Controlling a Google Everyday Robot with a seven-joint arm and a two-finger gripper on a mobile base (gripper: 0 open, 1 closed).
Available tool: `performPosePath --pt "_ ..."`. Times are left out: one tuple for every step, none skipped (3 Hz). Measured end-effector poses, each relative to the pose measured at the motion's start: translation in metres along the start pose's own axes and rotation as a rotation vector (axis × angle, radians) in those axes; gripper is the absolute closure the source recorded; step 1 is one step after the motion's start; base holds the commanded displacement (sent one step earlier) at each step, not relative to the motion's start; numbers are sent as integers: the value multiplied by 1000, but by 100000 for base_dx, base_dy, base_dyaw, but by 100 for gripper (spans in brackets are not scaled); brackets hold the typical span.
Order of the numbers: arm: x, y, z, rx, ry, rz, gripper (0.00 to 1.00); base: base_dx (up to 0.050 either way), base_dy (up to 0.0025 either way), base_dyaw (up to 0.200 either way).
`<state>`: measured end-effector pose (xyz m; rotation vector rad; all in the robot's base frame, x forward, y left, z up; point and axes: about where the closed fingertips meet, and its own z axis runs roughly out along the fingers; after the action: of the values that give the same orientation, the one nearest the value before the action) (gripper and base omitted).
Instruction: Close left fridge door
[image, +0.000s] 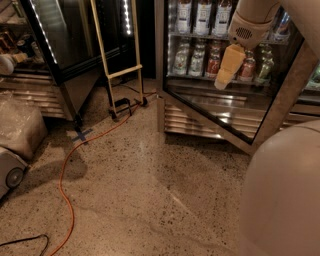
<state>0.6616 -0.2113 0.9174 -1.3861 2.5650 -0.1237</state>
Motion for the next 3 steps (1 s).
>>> performPosePath --pt "0 0 0 0 0 0 0 5031 -18 535" --pt "0 0 0 0 0 0 0 4208 -244 -10789" --pt "0 0 0 0 0 0 0 3933 247 12082"
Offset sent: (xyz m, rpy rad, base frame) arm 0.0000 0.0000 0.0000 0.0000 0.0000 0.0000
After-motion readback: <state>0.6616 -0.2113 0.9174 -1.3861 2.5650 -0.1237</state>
